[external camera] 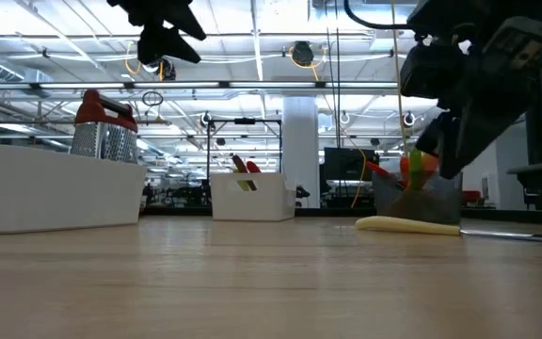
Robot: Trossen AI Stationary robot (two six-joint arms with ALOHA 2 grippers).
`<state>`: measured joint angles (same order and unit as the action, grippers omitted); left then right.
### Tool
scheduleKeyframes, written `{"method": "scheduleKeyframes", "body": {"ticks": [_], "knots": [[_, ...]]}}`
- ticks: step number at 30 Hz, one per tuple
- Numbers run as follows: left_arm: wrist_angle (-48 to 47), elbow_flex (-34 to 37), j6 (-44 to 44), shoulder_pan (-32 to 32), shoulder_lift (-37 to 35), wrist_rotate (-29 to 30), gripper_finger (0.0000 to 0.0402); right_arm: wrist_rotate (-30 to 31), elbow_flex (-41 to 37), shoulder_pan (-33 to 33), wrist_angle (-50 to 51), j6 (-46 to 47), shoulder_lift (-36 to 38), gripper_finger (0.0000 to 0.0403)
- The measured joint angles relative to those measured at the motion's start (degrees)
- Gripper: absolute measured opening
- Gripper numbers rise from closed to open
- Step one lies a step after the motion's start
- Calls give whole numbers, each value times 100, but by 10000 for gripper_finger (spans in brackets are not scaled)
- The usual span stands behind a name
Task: Pick & Place Kitchen Items
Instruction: Put the yellow knife into the bottom white bin
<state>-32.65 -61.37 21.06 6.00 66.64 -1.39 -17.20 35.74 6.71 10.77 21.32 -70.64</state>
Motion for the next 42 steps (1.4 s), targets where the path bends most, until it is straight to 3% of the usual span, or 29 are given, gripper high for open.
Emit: {"method": "scheduleKeyframes", "body": {"ticks": [2, 10, 17, 25, 32, 36, 42], "knots": [[-96, -4, 7, -2, -3, 0, 209, 58, 201, 3, 427, -146, -59, 134], [-441, -2, 26, -11, 4, 0, 209, 48, 233, 1, 197, 130, 42, 128], [-498, -2, 19, -9, 4, 0, 209, 72, 234, 0, 37, 1083, 43, 130], [-511, -2, -152, -7, 4, 132, 209, 841, 233, 12, 528, 1038, -20, 130], [-528, -2, -319, 37, 4, 285, 209, 828, 450, 12, 907, 805, -442, 130], [-528, -2, -348, 75, 4, 303, 209, 1133, 824, -5, 1308, 409, -857, 130], [-539, -2, -433, 74, 4, 299, 209, 956, 1125, -106, 1418, 197, -1272, 130]]}}
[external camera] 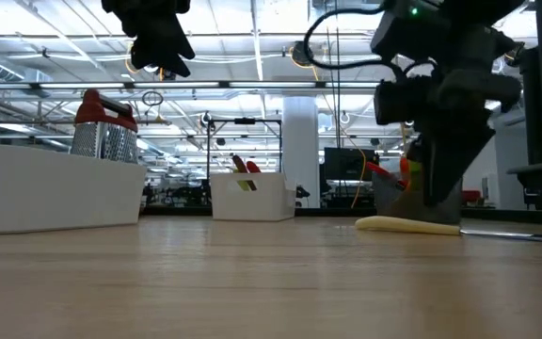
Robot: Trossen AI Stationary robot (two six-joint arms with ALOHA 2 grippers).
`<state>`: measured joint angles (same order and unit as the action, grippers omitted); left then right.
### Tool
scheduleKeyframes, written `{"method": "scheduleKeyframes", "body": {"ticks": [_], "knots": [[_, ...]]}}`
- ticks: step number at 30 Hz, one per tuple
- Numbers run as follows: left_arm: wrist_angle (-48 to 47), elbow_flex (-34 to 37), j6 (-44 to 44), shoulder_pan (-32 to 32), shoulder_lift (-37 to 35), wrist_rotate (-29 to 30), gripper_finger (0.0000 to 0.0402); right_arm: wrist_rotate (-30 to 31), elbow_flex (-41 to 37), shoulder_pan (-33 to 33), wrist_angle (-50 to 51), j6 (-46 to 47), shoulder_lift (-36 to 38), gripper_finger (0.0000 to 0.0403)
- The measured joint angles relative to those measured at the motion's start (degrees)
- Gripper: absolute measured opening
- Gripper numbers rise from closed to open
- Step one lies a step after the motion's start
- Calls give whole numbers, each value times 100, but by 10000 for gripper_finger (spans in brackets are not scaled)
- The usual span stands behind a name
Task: Pick & Place Kitchen Items
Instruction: Put the yellow knife into the bottom white bin
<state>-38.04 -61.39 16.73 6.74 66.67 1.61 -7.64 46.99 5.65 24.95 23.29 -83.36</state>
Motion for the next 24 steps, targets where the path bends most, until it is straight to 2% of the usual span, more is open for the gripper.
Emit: {"method": "scheduleKeyframes", "body": {"ticks": [7, 15, 24], "knots": [[0, 0, -107, 0, 0, 2, 209, 9, 8, 0, 95, 120, -404, 130], [0, 0, -203, 0, 0, 2, 209, 22, 14, 0, -315, -65, -869, 130], [0, 0, -203, 0, 0, 2, 209, 566, 21, 15, -655, -1273, -1097, 130]]}}
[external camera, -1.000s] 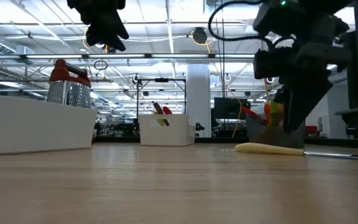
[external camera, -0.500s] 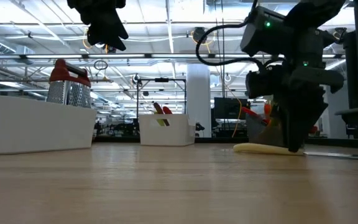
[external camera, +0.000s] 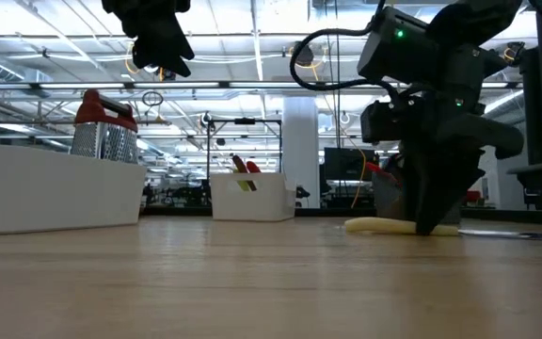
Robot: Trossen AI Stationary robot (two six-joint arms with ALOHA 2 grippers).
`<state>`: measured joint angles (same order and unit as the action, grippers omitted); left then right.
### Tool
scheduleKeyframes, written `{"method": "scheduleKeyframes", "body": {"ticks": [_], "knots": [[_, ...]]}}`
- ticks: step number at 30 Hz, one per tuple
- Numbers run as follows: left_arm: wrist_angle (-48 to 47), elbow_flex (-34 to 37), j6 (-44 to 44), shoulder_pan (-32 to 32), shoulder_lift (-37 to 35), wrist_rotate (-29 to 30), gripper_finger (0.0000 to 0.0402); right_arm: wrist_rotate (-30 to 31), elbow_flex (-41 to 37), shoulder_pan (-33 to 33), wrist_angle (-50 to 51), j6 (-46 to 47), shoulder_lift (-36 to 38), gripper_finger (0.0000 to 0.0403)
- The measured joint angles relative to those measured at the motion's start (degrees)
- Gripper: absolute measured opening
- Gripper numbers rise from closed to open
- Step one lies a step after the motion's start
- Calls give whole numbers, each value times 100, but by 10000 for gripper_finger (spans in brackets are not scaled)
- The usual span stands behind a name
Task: Pick & Place Kitchen Items
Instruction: Put the yellow knife into the bottom white bin
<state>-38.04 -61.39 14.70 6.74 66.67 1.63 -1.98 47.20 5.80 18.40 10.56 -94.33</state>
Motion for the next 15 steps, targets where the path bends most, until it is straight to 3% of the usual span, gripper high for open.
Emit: {"method": "scheduleKeyframes", "body": {"ticks": [8, 15], "knots": [[2, 0, 0, 0, 0, 0, 209, 508, 0, 131, 47, -705, -329, 114], [4, 0, 2, 0, 0, -3, 209, 672, -7, 227, 74, -987, -390, 50]]}}
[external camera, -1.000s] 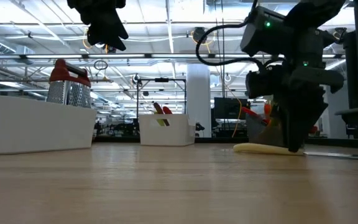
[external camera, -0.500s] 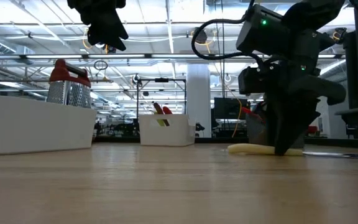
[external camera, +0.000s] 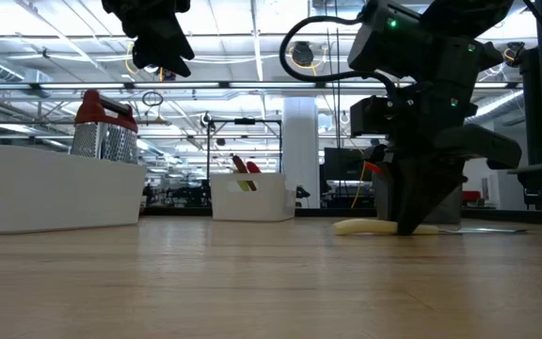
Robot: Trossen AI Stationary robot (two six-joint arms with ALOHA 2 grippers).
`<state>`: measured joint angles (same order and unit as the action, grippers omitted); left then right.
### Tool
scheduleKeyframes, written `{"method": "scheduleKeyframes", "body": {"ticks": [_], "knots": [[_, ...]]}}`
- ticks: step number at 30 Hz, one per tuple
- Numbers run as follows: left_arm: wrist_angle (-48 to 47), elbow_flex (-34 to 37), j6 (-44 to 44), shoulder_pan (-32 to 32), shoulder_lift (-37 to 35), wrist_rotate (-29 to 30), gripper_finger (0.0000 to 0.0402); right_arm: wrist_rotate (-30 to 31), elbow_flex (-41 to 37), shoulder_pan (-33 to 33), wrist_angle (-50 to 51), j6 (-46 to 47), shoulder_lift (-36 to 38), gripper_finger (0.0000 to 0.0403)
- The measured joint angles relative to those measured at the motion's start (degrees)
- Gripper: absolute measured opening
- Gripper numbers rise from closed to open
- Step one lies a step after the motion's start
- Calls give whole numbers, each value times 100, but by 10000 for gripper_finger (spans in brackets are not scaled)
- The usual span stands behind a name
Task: Pick & Place Kitchen Items
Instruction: Put the yellow knife into the bottom white bin
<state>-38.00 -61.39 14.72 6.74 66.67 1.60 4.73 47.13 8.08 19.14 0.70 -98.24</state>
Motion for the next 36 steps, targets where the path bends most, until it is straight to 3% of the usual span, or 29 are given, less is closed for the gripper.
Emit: {"method": "scheduleKeyframes", "body": {"ticks": [9, 16, 25, 36], "knots": [[7, 0, 154, 0, 0, -70, 209, 46, 247, -4, 133, 326, 2, 43], [13, 0, 382, 0, 0, -605, 209, 24, 927, -13, 395, -76, -44, 43], [56, 0, 454, -2, 0, -849, 209, 72, 1245, -28, 479, -386, -32, 43], [161, 0, 893, 0, 0, -1882, 209, 941, 1959, -13, 884, -1708, -15, 43]]}}
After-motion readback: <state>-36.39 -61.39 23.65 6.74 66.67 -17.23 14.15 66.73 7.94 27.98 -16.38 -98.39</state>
